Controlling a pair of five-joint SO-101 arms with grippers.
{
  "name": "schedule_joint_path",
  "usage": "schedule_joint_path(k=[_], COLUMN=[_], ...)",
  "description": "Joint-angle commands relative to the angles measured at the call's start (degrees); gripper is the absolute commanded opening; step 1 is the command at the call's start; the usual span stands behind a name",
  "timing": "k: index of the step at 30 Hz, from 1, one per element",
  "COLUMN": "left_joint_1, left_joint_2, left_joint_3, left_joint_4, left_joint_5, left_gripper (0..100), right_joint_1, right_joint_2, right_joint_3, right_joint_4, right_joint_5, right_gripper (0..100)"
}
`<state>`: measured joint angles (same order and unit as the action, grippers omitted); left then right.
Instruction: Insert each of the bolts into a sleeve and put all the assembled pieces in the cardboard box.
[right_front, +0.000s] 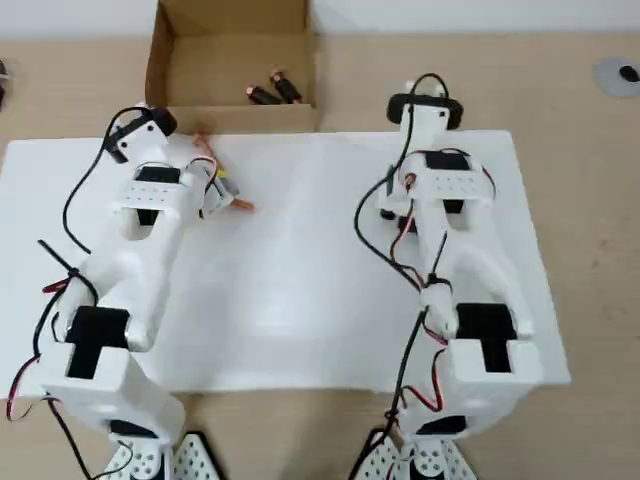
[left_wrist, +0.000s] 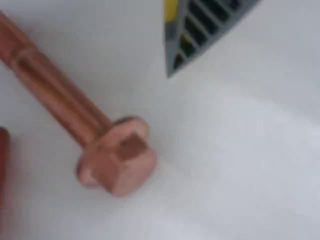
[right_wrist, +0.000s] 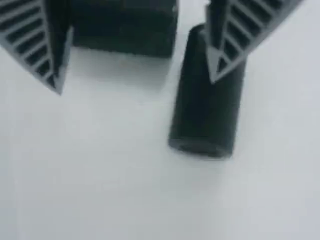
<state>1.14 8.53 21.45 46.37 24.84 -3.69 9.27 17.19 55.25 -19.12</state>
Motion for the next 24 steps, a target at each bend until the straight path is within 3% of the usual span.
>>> schedule_joint_path(k=[1,8,24], left_joint_1=[0.5,0.8,0.6], left_joint_2=[-0.9,-0.9,-0.9], left_joint_3=[-2.1,-2.1,-2.1], left_joint_4=[-0.1,-0.1,0.2], left_joint_5=[-0.4,-0.4,-0.4], left_gripper=[27,27,27], right_joint_1=[-2.9,-10.7,-5.5], right_joint_2=[-4.4,-7.4,-0.9], right_joint_3=[-1.5,-2.2,-1.3], right_joint_4=[0.5,-1.4,-2.8], right_joint_5=[-3.4,-4.6,-4.7], right_gripper=[22.6,22.6,22.5])
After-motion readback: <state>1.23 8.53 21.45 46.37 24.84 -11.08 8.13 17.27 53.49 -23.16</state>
